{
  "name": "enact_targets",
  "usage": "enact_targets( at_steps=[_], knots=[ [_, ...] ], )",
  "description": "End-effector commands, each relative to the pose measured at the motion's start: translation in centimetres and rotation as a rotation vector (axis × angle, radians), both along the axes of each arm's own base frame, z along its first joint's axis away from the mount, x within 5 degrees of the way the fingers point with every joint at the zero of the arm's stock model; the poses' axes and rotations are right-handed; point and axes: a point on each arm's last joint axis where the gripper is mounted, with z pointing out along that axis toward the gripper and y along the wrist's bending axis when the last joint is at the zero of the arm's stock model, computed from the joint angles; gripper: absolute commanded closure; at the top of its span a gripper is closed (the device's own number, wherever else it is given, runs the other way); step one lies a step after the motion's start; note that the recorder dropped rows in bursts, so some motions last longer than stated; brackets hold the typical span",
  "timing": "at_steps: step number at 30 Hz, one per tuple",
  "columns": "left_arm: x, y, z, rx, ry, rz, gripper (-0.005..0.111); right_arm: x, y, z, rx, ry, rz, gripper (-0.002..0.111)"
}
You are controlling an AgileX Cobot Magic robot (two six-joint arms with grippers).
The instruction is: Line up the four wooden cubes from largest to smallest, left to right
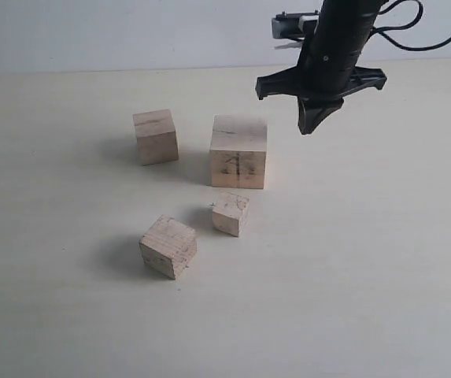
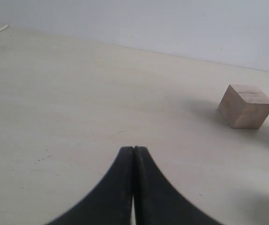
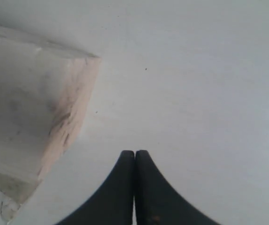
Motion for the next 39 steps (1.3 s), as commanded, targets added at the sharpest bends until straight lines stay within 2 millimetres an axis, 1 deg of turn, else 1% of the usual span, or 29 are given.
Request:
enact_targets(
  at_steps=[1, 4, 8, 11, 13, 15, 20, 24, 28, 31, 34, 36, 39],
  knots=[
    [0.0, 0.0, 0.1, -0.002, -0.015, -0.006, 0.107, 1.4, 0.4, -3.4, -0.007, 0.002, -0.003, 0.108],
    [0.0, 0.0, 0.1, -0.002, -0.015, -0.006, 0.107, 2.5, 0.9, -4.8, -0.004, -0.004, 0.0, 0.108],
    [0.0, 0.0, 0.1, -0.002, -0.015, -0.006, 0.107, 3.3, 2.8, -5.2, 0.076, -0.013, 0.08, 0.108],
    [0.0, 0.0, 0.1, -0.002, -0.015, -0.006, 0.107, 3.4, 4.5, -5.1, 0.177, -0.009, 0.138, 0.108],
    [0.0, 0.0, 0.1, -0.002, -0.015, -0.006, 0.107, 3.2, 5.8, -5.1, 0.215, -0.022, 0.226, 0.108],
    [0.0, 0.0, 0.1, -0.002, -0.015, -0.006, 0.107, 3.0, 6.7, -5.0, 0.245, -0.027, 0.274, 0.108],
    [0.0, 0.0, 0.1, -0.002, -0.015, -0.006, 0.107, 1.6, 8.7, -5.3, 0.347, 0.043, 0.371, 0.108],
    [0.0, 0.0, 0.1, -0.002, -0.015, -0.006, 0.107, 0.0, 10.2, -5.4, 0.35, 0.092, 0.415, 0.108],
    [0.0, 0.0, 0.1, -0.002, -0.015, -0.006, 0.107, -2.3, 12.9, -5.0, 0.432, 0.125, 0.509, 0.108],
    [0.0, 0.0, 0.1, -0.002, -0.015, -0.006, 0.107, -4.1, 14.8, -4.9, 0.45, 0.131, 0.576, 0.108],
    [0.0, 0.0, 0.1, -0.002, -0.015, -0.006, 0.107, -5.2, 15.7, -5.1, 0.421, 0.13, 0.619, 0.108],
    [0.0, 0.0, 0.1, -0.002, -0.015, -0.006, 0.107, -5.2, 15.8, -5.3, 0.385, 0.11, 0.639, 0.108],
    [0.0, 0.0, 0.1, -0.002, -0.015, -0.006, 0.107, -4.8, 15.6, -4.6, 0.357, 0.049, 0.635, 0.108]
  ],
)
